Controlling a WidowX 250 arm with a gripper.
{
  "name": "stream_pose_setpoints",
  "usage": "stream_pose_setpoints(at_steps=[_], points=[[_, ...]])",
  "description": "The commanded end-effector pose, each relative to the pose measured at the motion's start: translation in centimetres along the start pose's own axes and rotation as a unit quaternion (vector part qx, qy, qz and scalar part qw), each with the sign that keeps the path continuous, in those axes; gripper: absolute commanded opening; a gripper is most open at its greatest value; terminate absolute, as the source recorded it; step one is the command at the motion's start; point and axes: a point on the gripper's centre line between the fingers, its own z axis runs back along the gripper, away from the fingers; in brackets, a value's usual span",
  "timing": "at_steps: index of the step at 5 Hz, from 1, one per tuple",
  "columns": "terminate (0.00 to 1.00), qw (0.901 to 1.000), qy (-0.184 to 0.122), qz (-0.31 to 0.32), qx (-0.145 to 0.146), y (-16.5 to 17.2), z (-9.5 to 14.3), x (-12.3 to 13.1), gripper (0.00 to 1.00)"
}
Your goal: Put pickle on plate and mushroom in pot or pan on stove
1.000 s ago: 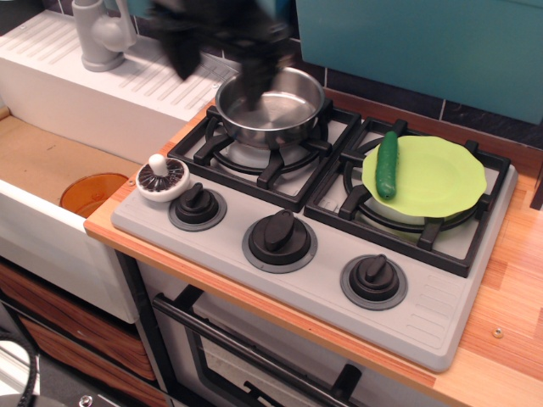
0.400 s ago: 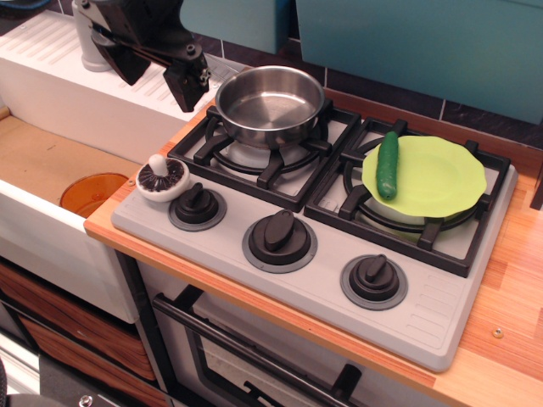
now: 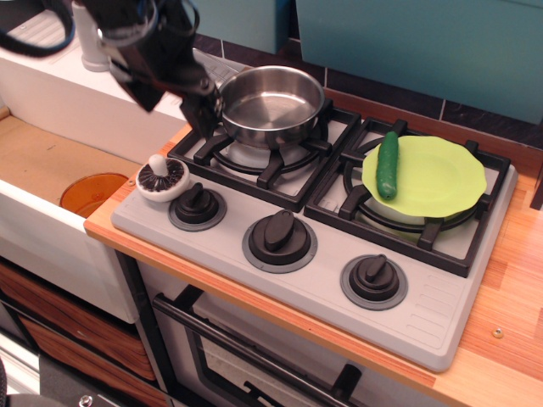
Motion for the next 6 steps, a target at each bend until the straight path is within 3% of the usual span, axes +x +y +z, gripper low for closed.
stream_pose_setpoints(at_steps=[1, 3, 6], points=[[0.0, 0.9991, -0.013, 0.034, 0.022, -0.4, -0.4, -1.4, 1.0], [0.0, 0.9983, -0.044, 0.03, 0.024, -0.8, -1.1, -3.0, 1.0], [0.0, 0.9974, -0.06, 0.011, 0.038, 1.9, 0.0, -1.6, 1.0]])
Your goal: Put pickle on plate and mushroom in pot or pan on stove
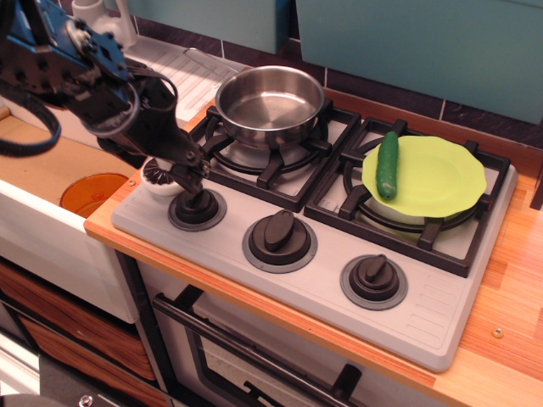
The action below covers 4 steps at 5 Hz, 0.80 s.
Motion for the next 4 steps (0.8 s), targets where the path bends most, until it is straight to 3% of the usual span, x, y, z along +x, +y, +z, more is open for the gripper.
stream_pose_setpoints(at_steps=[1, 4], points=[[0.0, 0.9996, -0.011, -0.02, 0.017, 2.2, 1.9, 2.9, 1.0], [0.0, 0.9999, -0.007, 0.0, 0.011, 0.5, 0.3, 2.3, 1.0]])
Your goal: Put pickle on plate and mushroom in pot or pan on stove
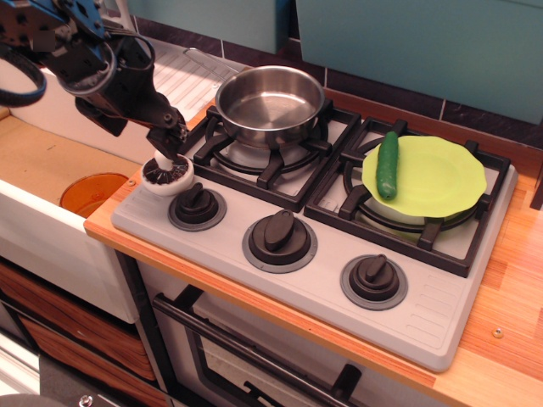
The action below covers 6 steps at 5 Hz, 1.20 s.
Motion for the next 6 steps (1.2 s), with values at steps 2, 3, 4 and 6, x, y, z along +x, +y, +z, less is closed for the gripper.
stream_pose_setpoints(at_steps=[2, 3, 4, 6], points=[[0.0, 0.9996, -0.022, 0.015, -0.001, -2.1, -1.4, -0.7, 1.0], [0.0, 0.9992, -0.038, 0.011, -0.004, -1.9, -1.9, -1.0, 1.0], [0.0, 0.9988, -0.049, 0.006, -0.006, -1.5, -2.1, -1.3, 1.0], [0.0, 0.9983, -0.056, 0.013, -0.008, -2.0, -2.6, -2.1, 1.0]])
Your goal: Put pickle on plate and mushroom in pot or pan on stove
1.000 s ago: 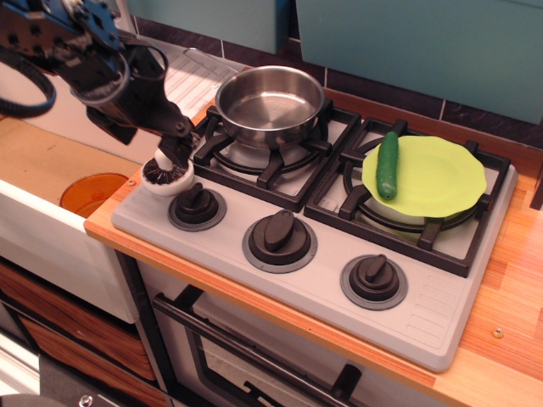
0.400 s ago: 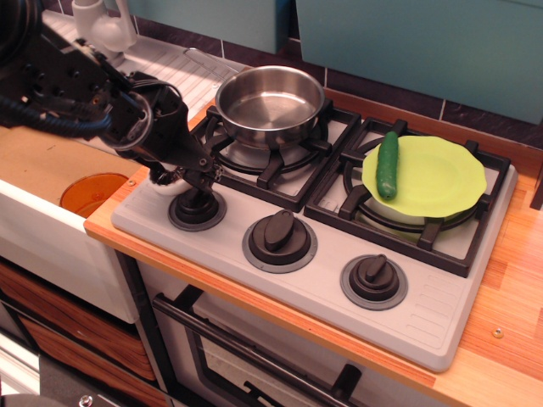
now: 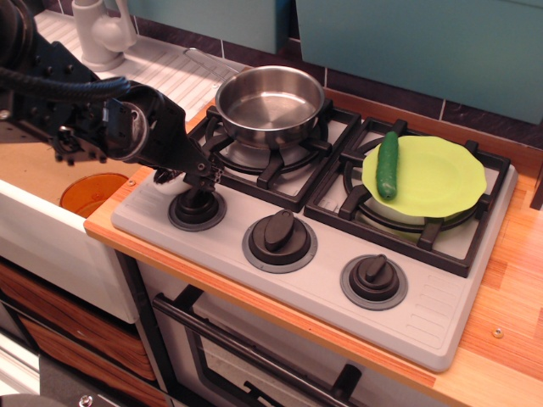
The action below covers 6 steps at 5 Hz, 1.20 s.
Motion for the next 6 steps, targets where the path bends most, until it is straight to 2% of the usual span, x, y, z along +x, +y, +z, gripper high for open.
stream_pose_setpoints(at_steps=[1, 2, 4, 6], points=[[0.0, 0.9999, 0.003, 0.009, 0.011, -0.5, 0.8, 0.3, 1.0], [0.0, 0.9996, 0.01, 0.017, 0.019, -0.9, 1.4, 0.6, 0.0], [0.0, 0.9985, 0.036, 0.022, 0.034, -1.3, 4.0, 2.3, 0.0], [0.0, 0.9955, 0.081, 0.027, 0.042, -1.9, 7.3, 6.7, 0.0]])
